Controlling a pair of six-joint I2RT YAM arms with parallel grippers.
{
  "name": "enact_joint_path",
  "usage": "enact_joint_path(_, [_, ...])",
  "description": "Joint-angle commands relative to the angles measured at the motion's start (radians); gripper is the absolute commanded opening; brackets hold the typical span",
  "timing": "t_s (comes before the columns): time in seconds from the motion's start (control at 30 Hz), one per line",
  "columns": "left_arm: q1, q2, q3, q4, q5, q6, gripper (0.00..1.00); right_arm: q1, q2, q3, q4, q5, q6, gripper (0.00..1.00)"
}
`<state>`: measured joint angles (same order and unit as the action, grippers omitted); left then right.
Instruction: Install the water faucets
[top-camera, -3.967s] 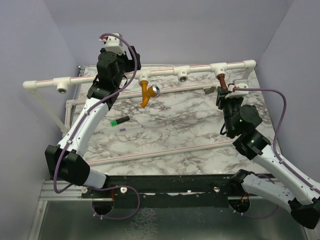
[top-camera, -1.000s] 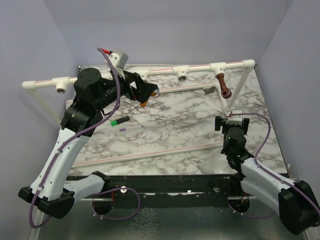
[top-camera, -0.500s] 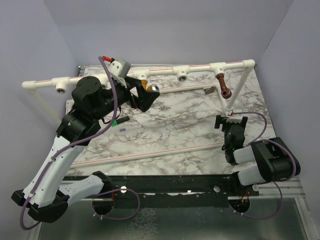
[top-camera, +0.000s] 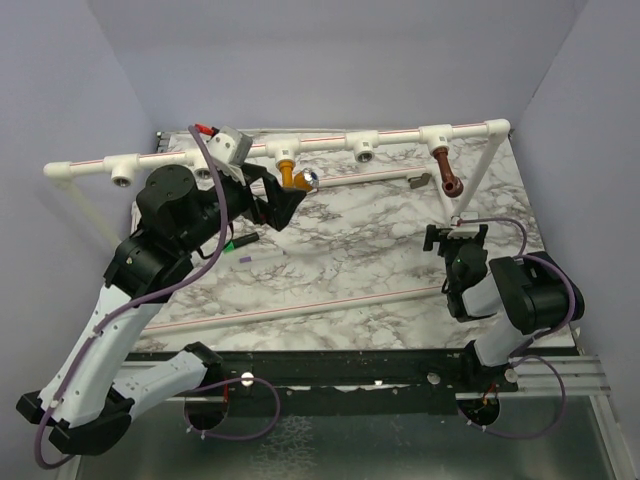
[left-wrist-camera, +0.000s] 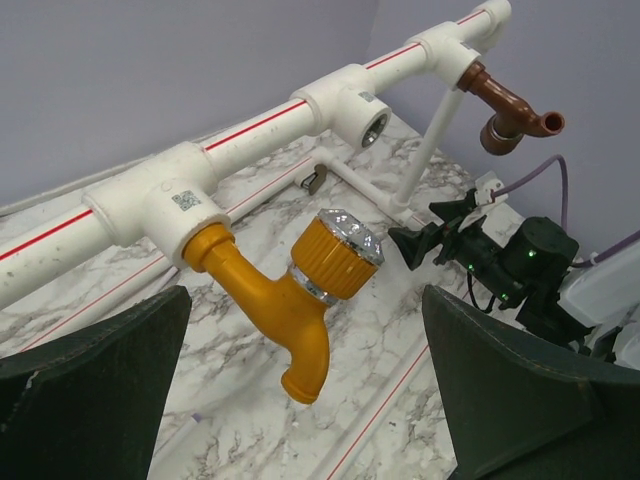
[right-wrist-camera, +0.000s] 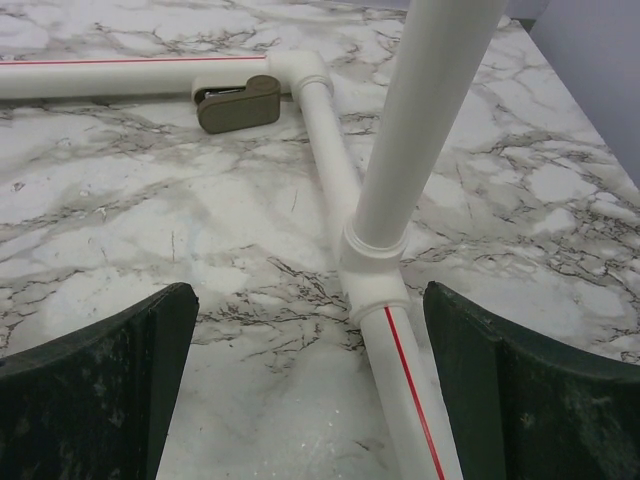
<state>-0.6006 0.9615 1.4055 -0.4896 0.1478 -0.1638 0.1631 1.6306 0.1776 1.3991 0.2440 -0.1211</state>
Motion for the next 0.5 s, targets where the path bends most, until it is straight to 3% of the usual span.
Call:
enact_joint_path(0.0, [-0.005, -0.049, 0.004, -0.045, -0.085, 0.018, 0.99, -0.010, -0.004, 0.012, 0.008, -0.008, 0.018, 1.00])
enact_joint_path(0.47, [-0.005, -0.299, 0.009, -0.033, -0.052, -0.037, 0.99, -0.013, 0.003, 0.044, -0.047, -0.008, 0.028, 1.00])
